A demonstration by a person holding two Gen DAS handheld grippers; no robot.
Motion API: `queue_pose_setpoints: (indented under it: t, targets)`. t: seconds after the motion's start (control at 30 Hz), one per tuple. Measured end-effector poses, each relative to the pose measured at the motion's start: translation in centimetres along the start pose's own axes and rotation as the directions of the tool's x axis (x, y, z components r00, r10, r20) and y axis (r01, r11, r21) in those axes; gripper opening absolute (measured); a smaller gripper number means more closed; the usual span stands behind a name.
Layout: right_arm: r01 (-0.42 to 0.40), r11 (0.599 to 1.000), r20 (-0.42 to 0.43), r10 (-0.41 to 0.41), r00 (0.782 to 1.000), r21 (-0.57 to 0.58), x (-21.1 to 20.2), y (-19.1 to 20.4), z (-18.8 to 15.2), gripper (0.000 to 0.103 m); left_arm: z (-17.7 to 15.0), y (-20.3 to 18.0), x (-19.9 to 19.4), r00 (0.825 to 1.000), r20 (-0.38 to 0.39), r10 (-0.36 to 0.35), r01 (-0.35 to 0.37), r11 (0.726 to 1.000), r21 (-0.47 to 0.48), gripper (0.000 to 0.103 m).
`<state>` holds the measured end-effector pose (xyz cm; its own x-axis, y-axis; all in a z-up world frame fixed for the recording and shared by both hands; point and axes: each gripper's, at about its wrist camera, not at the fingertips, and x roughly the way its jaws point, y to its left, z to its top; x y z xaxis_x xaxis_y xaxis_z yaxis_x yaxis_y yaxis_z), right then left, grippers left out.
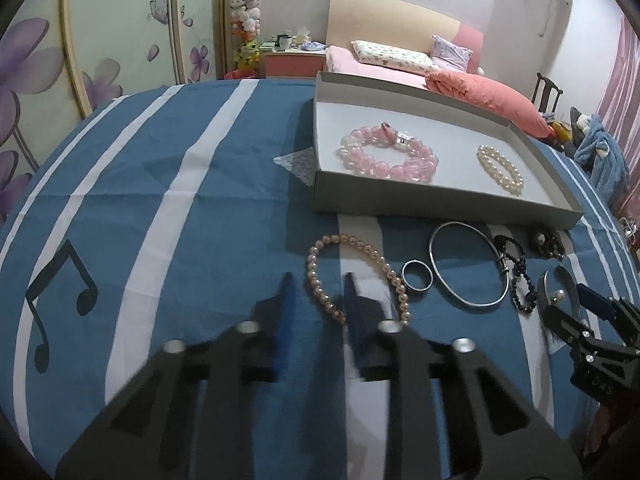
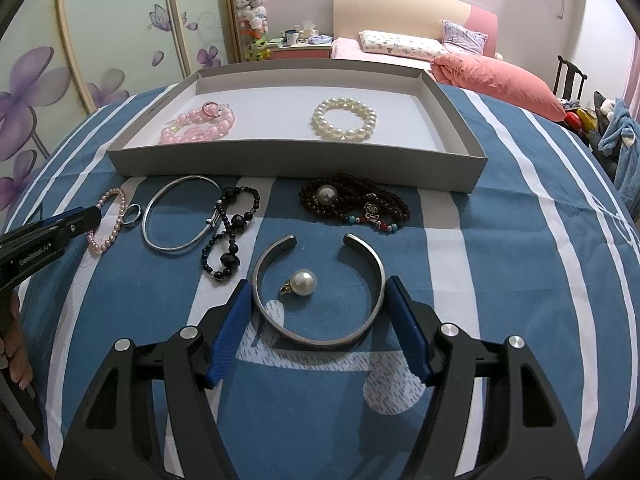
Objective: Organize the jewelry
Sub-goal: 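Grasp the thin pink pearl bracelet with the left tool while the right tool approaches the silver cuff, then close the right tool on the silver pearl cuff while the left tool lifts its bracelet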
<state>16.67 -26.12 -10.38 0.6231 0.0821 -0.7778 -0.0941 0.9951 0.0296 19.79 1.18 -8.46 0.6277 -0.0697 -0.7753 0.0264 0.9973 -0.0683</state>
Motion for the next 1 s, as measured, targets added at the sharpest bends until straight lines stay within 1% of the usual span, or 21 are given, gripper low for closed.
queue_pose_setpoints:
  t: [0.03,0.07,0.2,0.57,0.73,0.83,0.93,1.0]
  targets:
    - [0.000,1.000,0.000,0.000,1.000,0.000,0.00,0.02,0.00,0.068,-0.05,-0.13,-0.01,1.000,-0.002,-0.002,0.002,1.000,0.008,0.013]
    - [0.000,1.000,0.000,0.000,1.000,0.000,0.00,0.02,0.01,0.068,-0.10,-0.23,-0.03,1.000,-0.003,-0.003,0.003,1.000,0.013,0.012]
    - [0.000,1.000,0.000,0.000,1.000,0.000,0.01,0.03,0.01,0.068,-0.15,-0.17,-0.06,1.000,-0.004,0.001,-0.001,1.000,0.014,0.008]
    - [0.004,1.000,-0.002,-0.004,1.000,-0.006,0.10,0.04,0.14,0.068,-0.19,-0.36,0.03,1.000,-0.006,0.015,-0.015,1.000,0.027,0.008]
    - [0.004,1.000,-0.002,-0.004,1.000,-0.006,0.09,0.09,0.14,0.069,-0.21,-0.55,-0.01,1.000,-0.007,0.017,-0.017,0.999,0.038,0.011]
    - [0.004,1.000,-0.002,-0.004,1.000,-0.006,0.09,0.09,0.15,0.069,-0.25,-0.62,-0.06,1.000,-0.008,0.021,-0.020,0.999,0.043,0.011]
    - [0.003,1.000,-0.001,-0.003,1.000,-0.007,0.06,0.09,0.16,0.068,-0.23,-0.69,-0.05,1.000,-0.008,0.017,-0.017,0.999,0.047,0.007]
    - [-0.002,1.000,0.001,0.002,1.000,-0.003,0.08,0.04,0.12,0.067,-0.19,-0.63,-0.07,1.000,-0.007,0.011,-0.011,0.999,0.045,0.006]
